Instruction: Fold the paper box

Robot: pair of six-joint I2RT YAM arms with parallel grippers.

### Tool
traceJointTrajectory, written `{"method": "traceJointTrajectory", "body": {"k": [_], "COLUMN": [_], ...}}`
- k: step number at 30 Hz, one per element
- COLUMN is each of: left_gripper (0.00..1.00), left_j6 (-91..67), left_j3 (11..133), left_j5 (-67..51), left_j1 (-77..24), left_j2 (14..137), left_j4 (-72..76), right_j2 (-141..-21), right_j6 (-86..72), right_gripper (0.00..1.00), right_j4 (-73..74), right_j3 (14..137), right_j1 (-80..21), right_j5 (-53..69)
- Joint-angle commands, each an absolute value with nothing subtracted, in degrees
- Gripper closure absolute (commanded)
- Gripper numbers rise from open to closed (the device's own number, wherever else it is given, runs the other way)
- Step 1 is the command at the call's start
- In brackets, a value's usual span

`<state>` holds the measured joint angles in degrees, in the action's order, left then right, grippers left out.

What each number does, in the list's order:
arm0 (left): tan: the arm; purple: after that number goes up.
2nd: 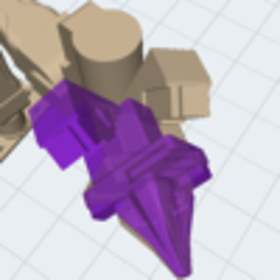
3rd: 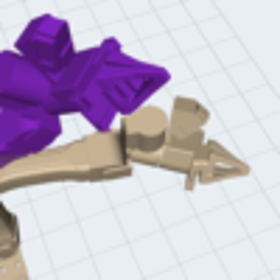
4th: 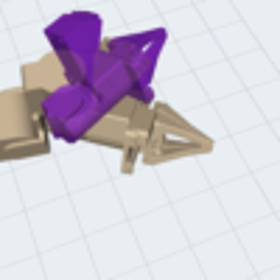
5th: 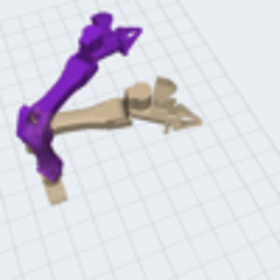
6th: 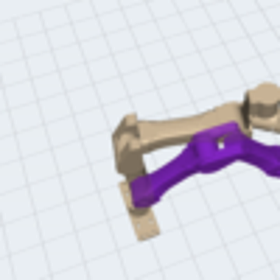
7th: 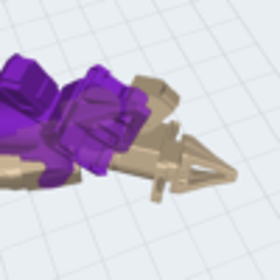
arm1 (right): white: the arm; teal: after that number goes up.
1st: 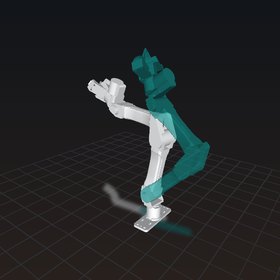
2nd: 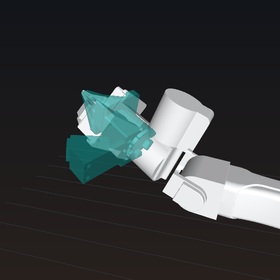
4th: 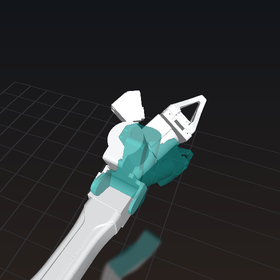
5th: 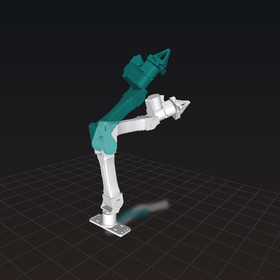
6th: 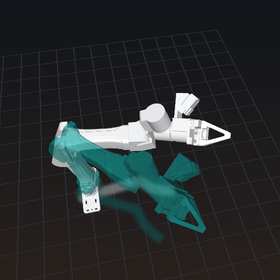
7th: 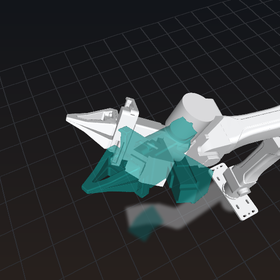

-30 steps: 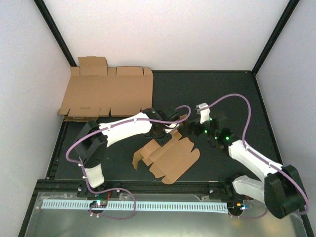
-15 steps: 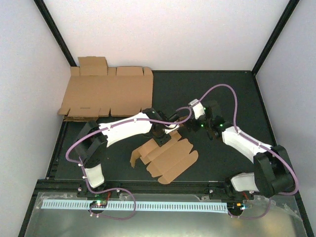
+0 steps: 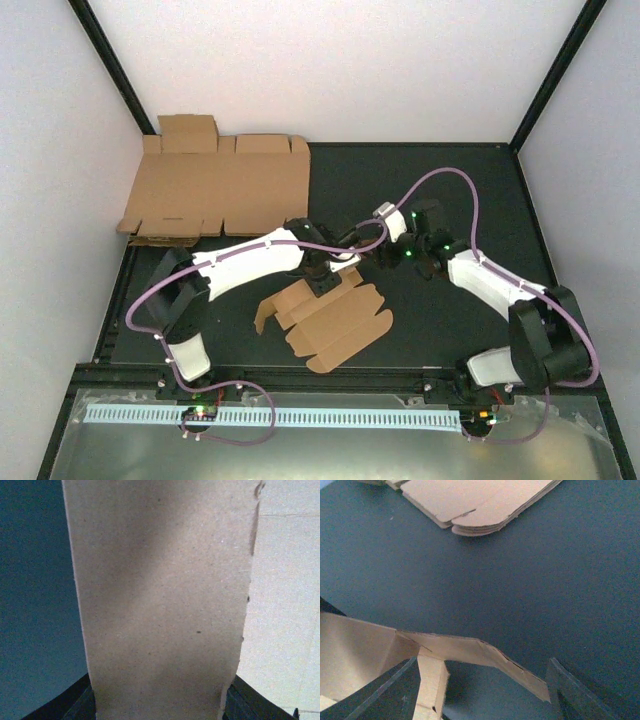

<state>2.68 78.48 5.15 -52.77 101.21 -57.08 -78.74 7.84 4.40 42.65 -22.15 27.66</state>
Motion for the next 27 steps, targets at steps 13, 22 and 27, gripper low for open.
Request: {"method": "traceJointTrajectory", "body": {"k": [13,22,27], "left_gripper": [0.51,0.51,0.51], "left_j6": [4.8,4.2,3.5], "left_j3": [78.7,78.7,78.6], "left_j5": [6.9,8.4,9.0], "left_j1": [-53.2,-53.2,-53.2], "left_j2": [98.5,99.5,99.8], "left_j4": [-58.6,-58.4,-58.2], "right_j2": [-80.0,-79.9,-78.5], "right_j6": [13.3,13.5,10.3], "right_gripper": [0.5,0.62,0.65], "right_j4": [11.1,15.6,16.0], "right_j3": [45.2,46.4,45.0], "right_j1": [-25.3,-28.6,-30.1], "right_j5": [26.4,18.5,16.4]}}
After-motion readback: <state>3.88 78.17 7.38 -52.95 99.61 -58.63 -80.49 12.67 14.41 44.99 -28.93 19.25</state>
